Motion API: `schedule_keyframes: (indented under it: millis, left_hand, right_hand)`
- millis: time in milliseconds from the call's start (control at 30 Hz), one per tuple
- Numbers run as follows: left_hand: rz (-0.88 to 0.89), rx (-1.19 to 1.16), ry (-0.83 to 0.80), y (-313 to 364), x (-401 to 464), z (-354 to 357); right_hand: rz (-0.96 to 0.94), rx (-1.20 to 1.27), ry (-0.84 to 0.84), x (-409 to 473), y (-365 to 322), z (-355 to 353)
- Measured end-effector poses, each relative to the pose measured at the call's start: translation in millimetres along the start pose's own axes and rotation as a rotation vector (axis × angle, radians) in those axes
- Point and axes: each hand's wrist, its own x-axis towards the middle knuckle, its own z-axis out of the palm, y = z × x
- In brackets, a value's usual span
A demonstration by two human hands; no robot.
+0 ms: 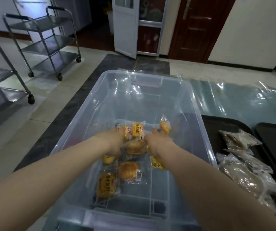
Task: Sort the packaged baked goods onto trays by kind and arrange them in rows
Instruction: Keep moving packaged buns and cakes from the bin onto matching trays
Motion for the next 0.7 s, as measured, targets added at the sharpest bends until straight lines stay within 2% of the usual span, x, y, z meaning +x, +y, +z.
schedule_keyframes:
  millis: [133, 200, 333, 433, 533, 633, 700]
  left_hand:
    - [0.178, -0.065, 0.149, 11, 38, -2]
    - [0.196, -0.057, 0.124, 11, 57, 3]
    - [0.119, 0.007, 0.012, 0, 87, 17]
    - [0.091, 0.111, -0.054, -10, 102, 34]
    - [0.146, 0.206, -0.070, -22, 112, 60]
    - [0.171, 0.192, -0.056, -33, 121, 78]
    - [0.194, 0.102, -0.025, -36, 126, 85]
  right_hand:
    - [-0.003, 0.021, 0.093, 9, 2, 11]
    - [-0.013, 0.011, 0.150, 16, 10, 11]
    - [0.040, -0.044, 0.201, 36, 19, 9]
    - [0.037, -0.065, 0.146, 53, 24, 3]
    - [0.030, -0.008, 0.052, 67, 21, 5]
    - [0.034, 0.016, -0.055, 78, 16, 13]
    - [0.003, -0.002, -0.062, 84, 20, 17]
